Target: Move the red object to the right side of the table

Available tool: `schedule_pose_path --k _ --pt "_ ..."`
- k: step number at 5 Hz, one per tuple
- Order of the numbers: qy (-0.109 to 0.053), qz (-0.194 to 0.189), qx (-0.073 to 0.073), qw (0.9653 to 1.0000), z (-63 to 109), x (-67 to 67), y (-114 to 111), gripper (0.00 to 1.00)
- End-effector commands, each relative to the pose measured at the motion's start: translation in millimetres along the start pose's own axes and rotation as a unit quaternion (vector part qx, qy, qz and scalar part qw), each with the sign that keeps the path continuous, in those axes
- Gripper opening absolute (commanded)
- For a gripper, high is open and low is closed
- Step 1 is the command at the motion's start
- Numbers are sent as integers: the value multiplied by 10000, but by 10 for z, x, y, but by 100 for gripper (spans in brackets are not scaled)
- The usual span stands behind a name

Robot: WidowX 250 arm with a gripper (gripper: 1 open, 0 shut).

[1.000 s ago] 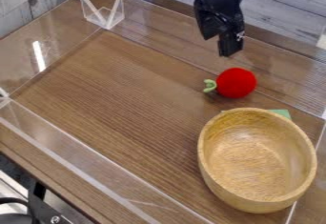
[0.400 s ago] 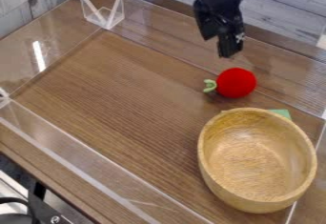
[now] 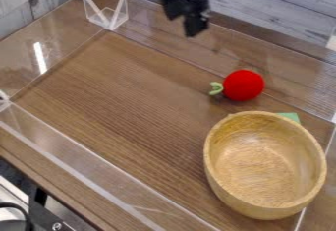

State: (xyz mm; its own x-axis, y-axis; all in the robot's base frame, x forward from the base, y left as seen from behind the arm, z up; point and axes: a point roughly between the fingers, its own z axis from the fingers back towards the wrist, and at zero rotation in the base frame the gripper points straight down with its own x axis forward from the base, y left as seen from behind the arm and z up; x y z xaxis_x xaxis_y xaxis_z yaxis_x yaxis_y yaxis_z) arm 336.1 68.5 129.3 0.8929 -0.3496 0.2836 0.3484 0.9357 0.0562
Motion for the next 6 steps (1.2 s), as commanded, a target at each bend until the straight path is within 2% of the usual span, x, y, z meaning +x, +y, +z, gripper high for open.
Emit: schedule_pose_path --k 1,2,3,6 --pt "-120 363 538 9978 307 -128 379 100" --pt "-67 406 665 9969 287 -222 607 100" --pt "22 414 722 9965 205 -330 781 100" --pt "158 476 708 9962 31 -514 1070 100"
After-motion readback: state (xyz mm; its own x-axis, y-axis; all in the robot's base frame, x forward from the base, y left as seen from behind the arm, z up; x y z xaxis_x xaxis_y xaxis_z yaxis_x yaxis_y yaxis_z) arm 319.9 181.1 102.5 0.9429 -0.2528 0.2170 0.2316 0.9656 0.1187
